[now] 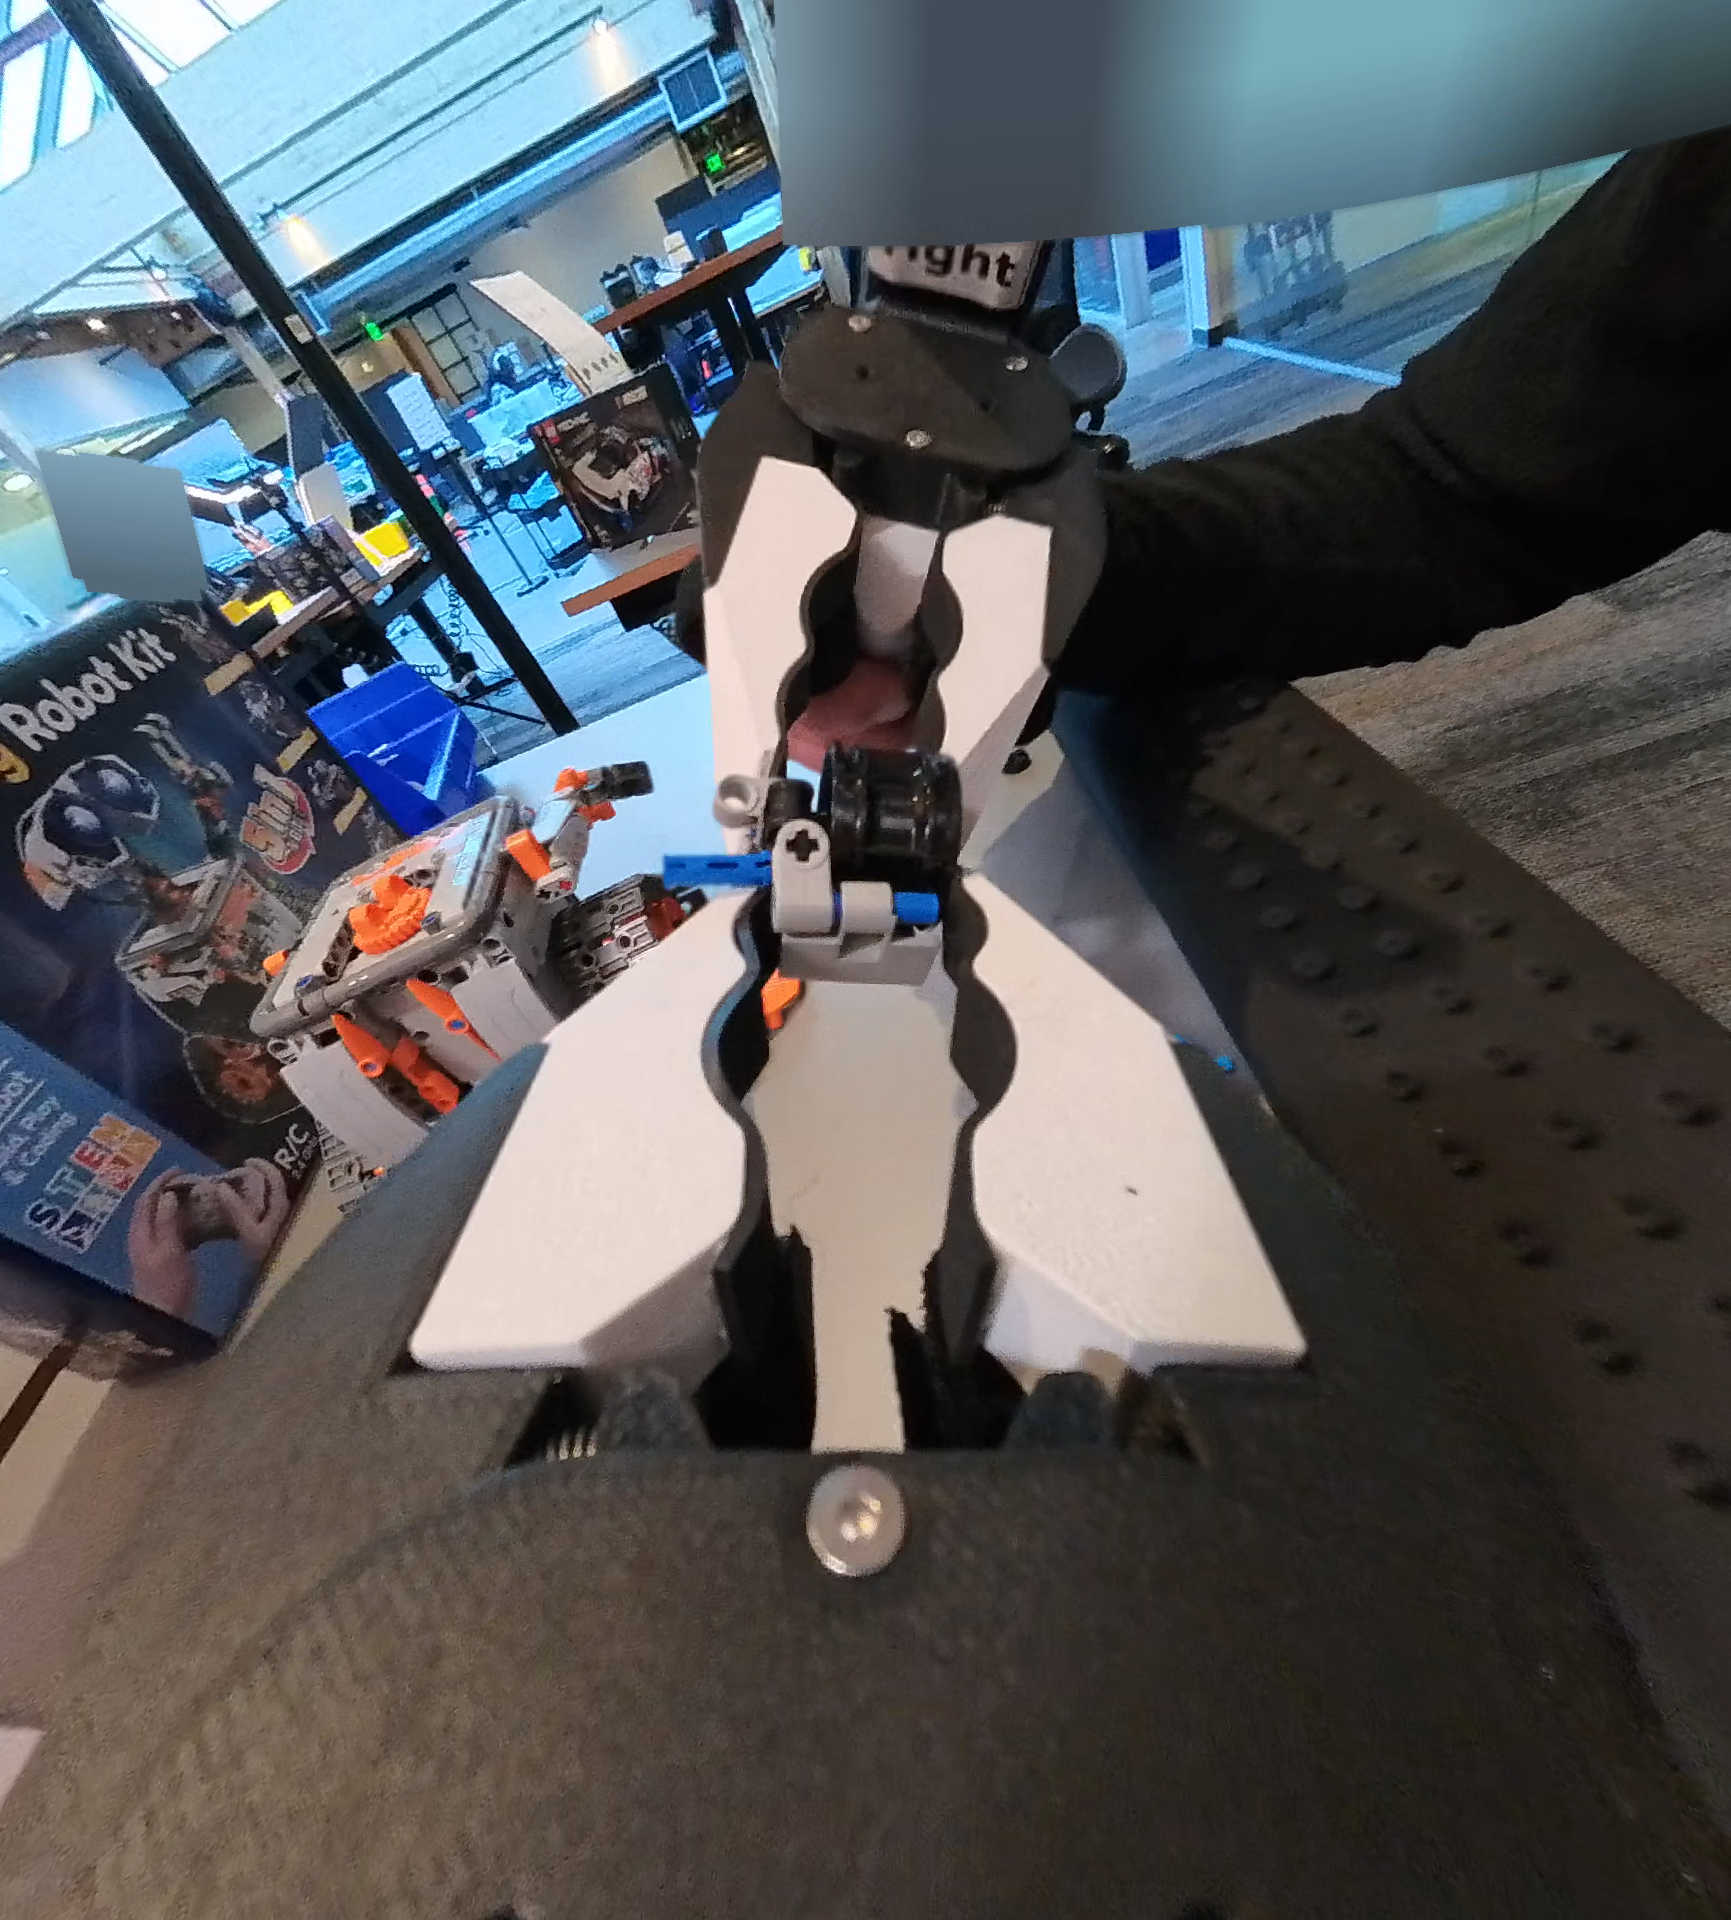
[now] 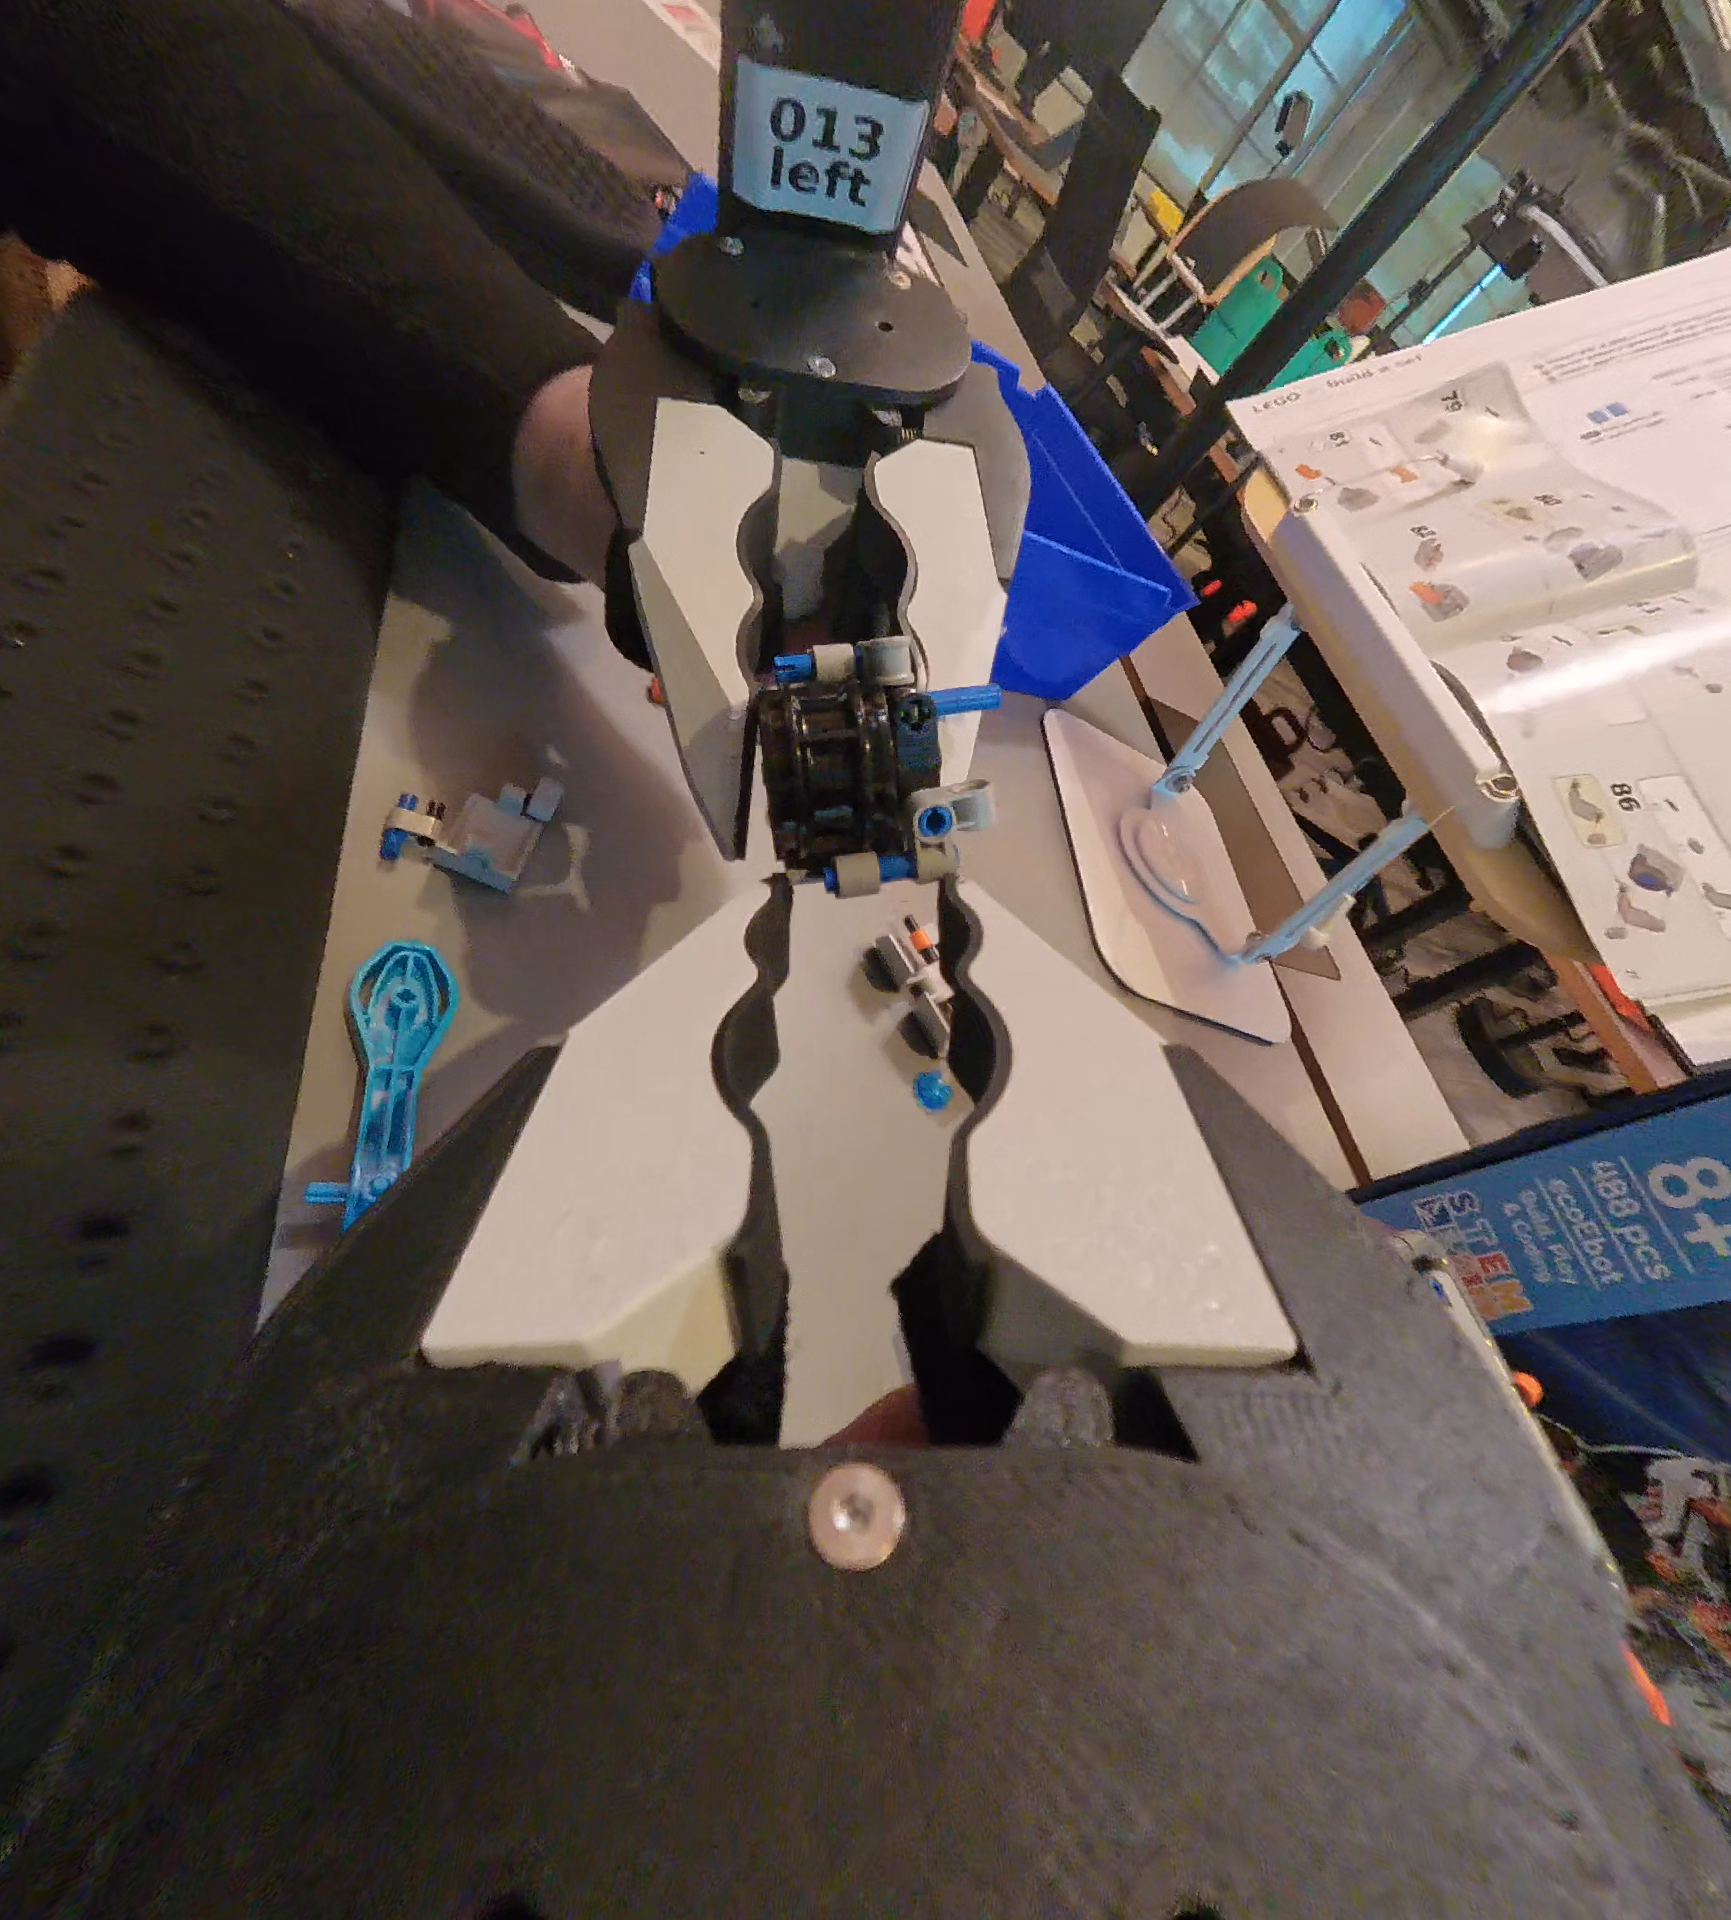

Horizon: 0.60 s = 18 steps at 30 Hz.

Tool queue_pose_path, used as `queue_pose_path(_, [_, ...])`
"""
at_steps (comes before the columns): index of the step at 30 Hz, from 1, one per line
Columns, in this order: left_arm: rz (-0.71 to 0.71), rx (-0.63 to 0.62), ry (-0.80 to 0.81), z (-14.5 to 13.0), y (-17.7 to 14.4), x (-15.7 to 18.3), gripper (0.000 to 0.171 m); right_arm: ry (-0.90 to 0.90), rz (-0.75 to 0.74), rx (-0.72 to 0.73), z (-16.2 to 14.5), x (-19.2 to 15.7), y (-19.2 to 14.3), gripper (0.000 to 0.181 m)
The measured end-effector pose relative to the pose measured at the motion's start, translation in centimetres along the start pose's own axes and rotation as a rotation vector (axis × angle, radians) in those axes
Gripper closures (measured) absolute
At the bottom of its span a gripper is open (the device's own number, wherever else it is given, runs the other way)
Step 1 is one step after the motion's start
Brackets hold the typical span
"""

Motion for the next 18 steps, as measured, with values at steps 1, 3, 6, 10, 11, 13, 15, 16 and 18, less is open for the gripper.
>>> queue_pose_path(1, [-0.004, 0.001, -0.004, 0.02, -0.04, -0.04, 0.142, 0.018, 0.011, 0.004, 0.03, 0.01, 0.03, 0.155])
queue_pose_path(3, [-0.014, 0.020, -0.019, 0.11, -0.30, -0.14, 0.142, 0.048, 0.036, 0.021, 0.12, -0.08, 0.05, 0.145])
queue_pose_path(6, [-0.029, 0.020, -0.018, 0.15, -0.16, -0.01, 0.142, 0.086, 0.063, 0.031, 0.20, -0.06, 0.14, 0.141])
queue_pose_path(10, [-0.026, 0.013, -0.023, 0.05, -0.29, -0.13, 0.142, 0.071, 0.042, 0.028, 0.25, -0.10, 0.19, 0.143])
queue_pose_path(11, [-0.029, 0.015, -0.025, 0.08, -0.31, -0.16, 0.142, 0.071, 0.040, 0.030, 0.26, -0.09, 0.18, 0.144])
queue_pose_path(13, [-0.034, 0.009, -0.029, 0.06, -0.34, -0.18, 0.142, 0.050, 0.020, 0.023, 0.34, -0.12, 0.21, 0.141])
queue_pose_path(15, [-0.044, 0.000, -0.030, -0.02, -0.35, -0.15, 0.143, 0.032, 0.022, 0.015, 0.42, -0.38, 0.28, 0.143])
queue_pose_path(16, [-0.046, -0.006, -0.033, -0.05, -0.35, -0.15, 0.143, 0.016, 0.013, 0.012, 0.44, -0.49, 0.29, 0.143])
queue_pose_path(18, [-0.039, -0.028, -0.016, -0.05, -0.32, -0.11, 0.143, -0.018, -0.002, -0.001, 0.49, -0.66, 0.31, 0.144])
Point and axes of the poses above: each gripper's, where its closed fingertips meet, y out along the fingers, z out of its top, x = y × z across the jaws, the point moved 9 cm from there along -y, back along the fingers, and after that the axes turned 9 degrees about -z, right-handed, at the moved point
